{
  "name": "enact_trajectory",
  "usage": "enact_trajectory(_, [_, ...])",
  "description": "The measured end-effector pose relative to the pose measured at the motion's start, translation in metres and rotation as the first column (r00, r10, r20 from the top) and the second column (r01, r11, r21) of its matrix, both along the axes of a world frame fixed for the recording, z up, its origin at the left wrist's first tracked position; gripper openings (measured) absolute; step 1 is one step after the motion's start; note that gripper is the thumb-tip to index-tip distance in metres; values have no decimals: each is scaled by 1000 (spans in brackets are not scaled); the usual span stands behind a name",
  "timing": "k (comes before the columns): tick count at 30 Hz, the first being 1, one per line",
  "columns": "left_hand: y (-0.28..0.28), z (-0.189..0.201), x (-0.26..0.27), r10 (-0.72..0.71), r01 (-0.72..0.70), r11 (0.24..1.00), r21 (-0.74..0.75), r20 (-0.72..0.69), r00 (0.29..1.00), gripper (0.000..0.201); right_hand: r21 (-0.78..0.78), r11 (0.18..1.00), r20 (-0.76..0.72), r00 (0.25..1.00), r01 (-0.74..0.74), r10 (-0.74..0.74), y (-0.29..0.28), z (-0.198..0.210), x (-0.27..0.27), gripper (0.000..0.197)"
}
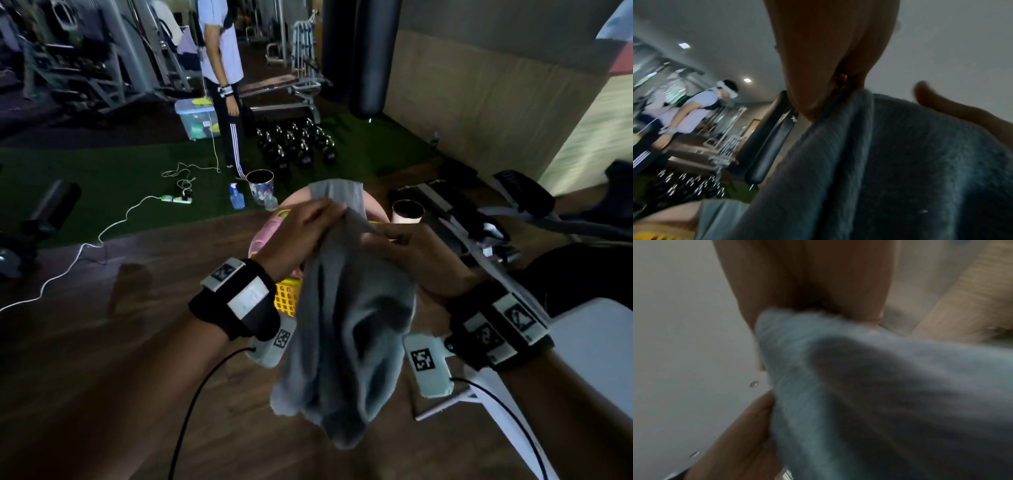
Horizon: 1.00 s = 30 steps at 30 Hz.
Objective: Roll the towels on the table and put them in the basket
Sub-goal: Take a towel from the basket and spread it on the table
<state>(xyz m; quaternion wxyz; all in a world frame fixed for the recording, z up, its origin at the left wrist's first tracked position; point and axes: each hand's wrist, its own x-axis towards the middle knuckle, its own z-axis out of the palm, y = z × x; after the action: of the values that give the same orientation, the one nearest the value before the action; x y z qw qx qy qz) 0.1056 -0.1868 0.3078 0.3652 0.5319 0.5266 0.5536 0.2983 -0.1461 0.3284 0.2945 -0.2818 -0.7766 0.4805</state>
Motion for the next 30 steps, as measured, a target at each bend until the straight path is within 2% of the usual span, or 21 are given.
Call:
enact_trajectory(1, [-1,2,5,-23,24,1000,17,-63,998,30,17,1000,-43,999,22,-21,3,2,0,65])
enact_trajectory(2, [-3,3,8,-57,58,998,6,-113,992,33,-36,998,-129,990,57,-61,8,6,2,55])
enact_trajectory(4, [-10,2,11,-147,140,988,-58,-120,982,38,-282,956,-320,931,84,-176,21,12,9,36])
enact_trajectory(5, [-12,2,11,-171,163,984,-76,-113,979,40,-365,927,-365,902,88,-229,22,14,11,33])
enact_trajectory(7, [-11,7,9,-137,132,990,-58,-86,987,44,-323,941,-311,928,99,-204,19,9,9,34])
enact_trajectory(9, [-6,13,5,-55,54,998,-13,-74,996,47,-188,982,-86,996,5,-22,4,6,1,37])
enact_trajectory(10, [-4,15,5,-58,58,998,-9,-106,993,48,-128,990,0,998,-64,64,-2,6,1,41])
enact_trajectory(12, [-5,12,6,-136,130,990,-47,-170,976,52,-44,998,-64,997,-35,33,2,12,5,39])
enact_trajectory(14, [-10,7,4,-156,143,985,-95,-157,975,59,-225,972,-268,955,68,-129,14,18,11,38])
enact_trajectory(15, [-10,6,1,-126,111,988,-104,-158,979,61,-335,939,-312,931,79,-189,13,19,12,45])
enact_trajectory(16, [-9,7,0,-85,67,992,-103,-177,981,59,-373,925,-303,933,73,-195,15,12,12,53])
enact_trajectory(17, [-7,11,-2,-46,28,996,-88,-212,976,57,-338,940,-251,959,39,-130,9,9,7,59])
enact_trajectory(19, [-5,20,1,-41,30,998,-48,-257,965,54,-191,981,-67,997,-41,29,-6,3,1,56])
enact_trajectory(20, [-5,23,4,-70,61,997,-44,-258,964,52,-133,991,-51,998,-30,24,-7,4,0,51])
enact_trajectory(21, [-6,24,6,-108,98,994,-54,-242,964,50,-129,992,-104,994,10,-24,-4,7,1,46])
enact_trajectory(23, [-11,23,9,-158,143,986,-88,-193,969,45,-300,954,-302,947,18,-113,8,11,6,41])
enact_trajectory(25, [-13,23,12,-137,124,988,-94,-146,980,41,-412,911,-324,938,-25,-121,12,11,10,53])
enact_trajectory(27, [-6,26,13,-75,69,996,-50,-126,989,47,-341,938,-122,992,-70,29,4,7,6,61])
enact_trajectory(28, [-4,28,14,-60,54,998,-39,-156,986,53,-250,965,-18,997,-83,81,-1,5,3,58])
enact_trajectory(29, [-2,28,15,-63,57,998,-37,-189,980,56,-164,983,9,996,-82,85,-1,6,3,49])
enact_trajectory(30, [-2,26,16,-83,75,996,-44,-213,973,56,-149,987,-62,997,-61,52,1,10,4,38])
